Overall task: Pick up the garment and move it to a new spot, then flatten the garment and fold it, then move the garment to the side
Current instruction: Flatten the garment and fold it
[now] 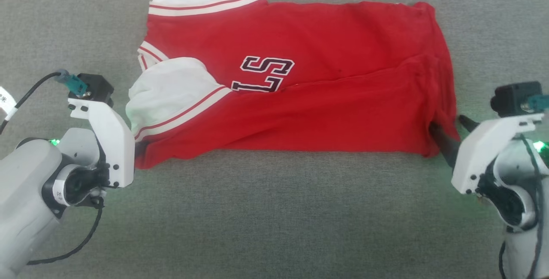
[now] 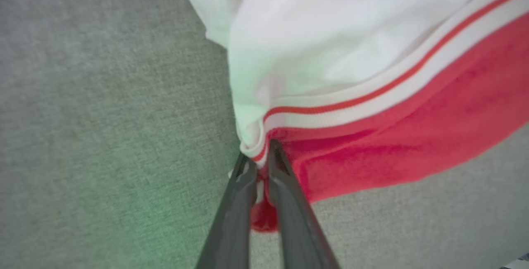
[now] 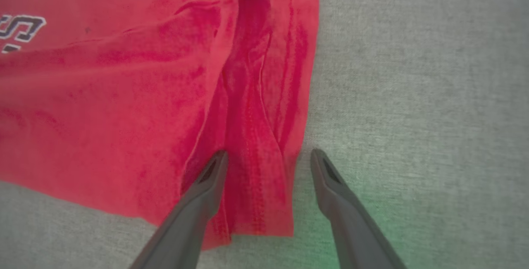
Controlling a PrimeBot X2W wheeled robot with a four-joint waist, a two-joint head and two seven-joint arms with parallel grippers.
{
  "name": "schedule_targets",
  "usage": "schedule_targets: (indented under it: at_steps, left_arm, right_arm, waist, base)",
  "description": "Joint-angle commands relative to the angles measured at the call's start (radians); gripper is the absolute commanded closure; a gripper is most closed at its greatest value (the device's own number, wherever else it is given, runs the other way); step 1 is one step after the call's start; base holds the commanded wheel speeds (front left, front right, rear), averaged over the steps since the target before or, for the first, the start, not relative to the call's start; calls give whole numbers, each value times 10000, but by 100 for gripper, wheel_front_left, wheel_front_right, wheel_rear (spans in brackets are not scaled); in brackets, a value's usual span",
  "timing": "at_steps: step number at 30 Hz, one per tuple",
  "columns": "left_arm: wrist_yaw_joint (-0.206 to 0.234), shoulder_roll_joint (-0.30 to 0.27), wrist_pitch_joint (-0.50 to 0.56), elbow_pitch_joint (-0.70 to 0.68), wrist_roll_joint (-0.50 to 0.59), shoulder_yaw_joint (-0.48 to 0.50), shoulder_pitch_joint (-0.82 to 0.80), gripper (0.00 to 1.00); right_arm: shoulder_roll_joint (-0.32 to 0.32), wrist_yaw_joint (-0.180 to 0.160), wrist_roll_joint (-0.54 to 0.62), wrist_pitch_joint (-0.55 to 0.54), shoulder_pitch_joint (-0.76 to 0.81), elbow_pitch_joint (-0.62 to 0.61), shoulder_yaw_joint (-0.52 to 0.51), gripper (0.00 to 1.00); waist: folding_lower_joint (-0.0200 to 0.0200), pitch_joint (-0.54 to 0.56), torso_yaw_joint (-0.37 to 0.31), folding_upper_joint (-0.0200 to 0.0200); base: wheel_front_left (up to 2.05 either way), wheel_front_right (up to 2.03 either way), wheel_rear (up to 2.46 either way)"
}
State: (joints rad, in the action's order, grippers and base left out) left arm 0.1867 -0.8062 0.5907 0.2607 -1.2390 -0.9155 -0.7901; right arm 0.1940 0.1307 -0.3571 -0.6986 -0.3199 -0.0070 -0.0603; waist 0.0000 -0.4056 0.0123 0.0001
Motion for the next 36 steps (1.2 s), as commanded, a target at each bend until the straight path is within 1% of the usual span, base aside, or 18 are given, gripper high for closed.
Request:
schedule_targets:
  at_steps: [1,6,7,8,9,11,14,20,23,27,34,35,36]
  left_arm:
    - [-54,395,68,181,45,-377,310,100]
    - [-250,691,-18,357,125,-470,239,100]
    - [-294,752,-28,409,133,-488,216,100]
    - [-334,806,-31,452,158,-509,191,100]
    - [-362,845,-49,508,178,-525,180,100]
    - [-433,879,-77,603,199,-544,167,100]
    - [-491,768,-37,667,172,-495,128,100]
    - [-253,228,277,255,100,-353,6,100]
    - [21,-116,412,-260,48,-219,-3,100]
    - [523,-630,623,-1249,84,-135,44,100]
    - [1546,-1440,748,-3114,-43,15,560,100]
    - [1546,-1440,748,-3114,-43,15,560,100]
    - [1684,-1555,711,-3370,-45,55,629,100]
  right_arm:
    - [41,0,72,-213,-104,147,111,0]
    - [99,1,11,-1584,-406,1343,582,0]
    - [165,1,90,-1864,-433,1522,765,5]
    - [227,1,52,-2003,-449,1594,974,87]
    - [282,3,-30,-2090,-481,1641,1080,100]
    - [472,3,-91,-2253,-566,1676,1183,100]
    - [771,0,-179,-2356,-668,1504,1070,100]
    - [1233,-6,-509,-2785,-717,767,836,100]
    - [1466,-6,-688,-3074,-663,331,718,100]
    - [1733,-6,-922,-3484,-427,-244,530,100]
    - [1915,-6,-1243,-4290,298,-1385,23,100]
    - [1915,-6,-1243,-4290,298,-1385,23,100]
    - [1936,-6,-1247,-4394,396,-1520,-68,100]
  waist:
    - [0,-40,60,-1]
    - [0,-128,235,-1]
    - [0,-139,267,-1]
    - [0,-153,309,-1]
    - [0,-158,331,-1]
    - [0,-147,375,-1]
    - [0,-93,417,-1]
    - [0,75,435,-1]
    - [0,169,453,-1]
    - [0,259,492,-1]
    - [0,363,563,-1]
    - [0,363,563,-1]
    - [0,374,571,-1]
  base:
    - [0,0,0]
    - [0,0,0]
    - [0,0,0]
    - [0,0,0]
    - [0,0,0]
    - [0,0,0]
    - [0,0,0]
    - [0,0,0]
    - [0,0,0]
    - [0,0,0]
    - [0,0,0]
    - [0,0,0]
    - [0,0,0]
